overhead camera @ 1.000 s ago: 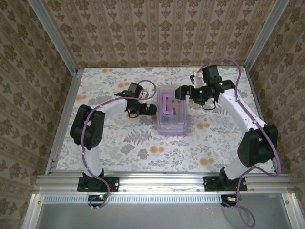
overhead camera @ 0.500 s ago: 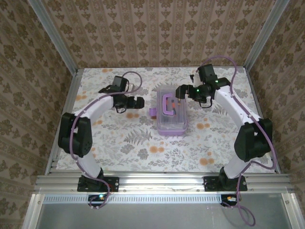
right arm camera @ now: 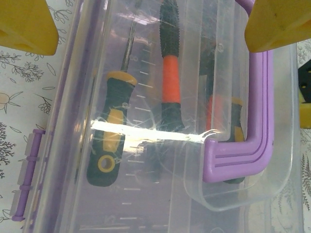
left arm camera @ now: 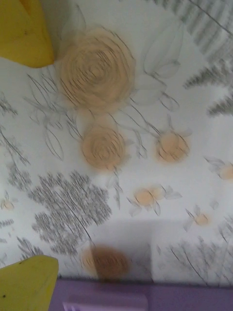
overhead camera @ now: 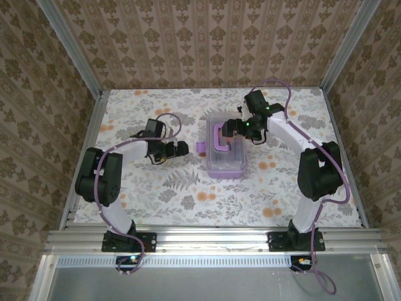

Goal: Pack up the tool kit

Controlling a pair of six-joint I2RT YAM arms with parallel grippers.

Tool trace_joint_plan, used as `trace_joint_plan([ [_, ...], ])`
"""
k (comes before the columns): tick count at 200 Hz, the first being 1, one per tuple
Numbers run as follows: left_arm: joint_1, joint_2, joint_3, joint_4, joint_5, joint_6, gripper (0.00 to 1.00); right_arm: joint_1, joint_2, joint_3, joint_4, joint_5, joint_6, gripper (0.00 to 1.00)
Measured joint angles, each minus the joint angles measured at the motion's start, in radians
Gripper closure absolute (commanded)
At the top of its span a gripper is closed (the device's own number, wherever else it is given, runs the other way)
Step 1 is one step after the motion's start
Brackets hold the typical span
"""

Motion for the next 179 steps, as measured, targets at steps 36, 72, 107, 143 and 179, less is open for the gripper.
trace_joint_plan([
  [36, -0.02, 0.034, -0.006, 0.125, 0.051, -0.068, 0.0, 0.005, 0.0, 0.0, 0.003, 0.0, 0.0, 0.03],
  [72, -0.008, 0.038, -0.026, 0.188, 0.071, -0.148, 0.0, 0.016, 0.014, 0.0, 0.003, 0.005, 0.0, 0.06],
  [107, 0.003, 0.053, -0.054, 0.32, 0.109, -0.262, 0.0, 0.025, 0.032, 0.001, 0.003, 0.015, 0.0, 0.1],
  [143, -0.02, 0.127, -0.042, 0.548, 0.163, -0.367, 0.0, 0.027, 0.033, 0.005, 0.0, 0.016, 0.0, 0.16],
  [179, -0.085, 0.188, -0.028, 0.713, 0.214, -0.442, 0.0, 0.028, 0.033, 0.009, -0.004, 0.016, 0.004, 0.23],
])
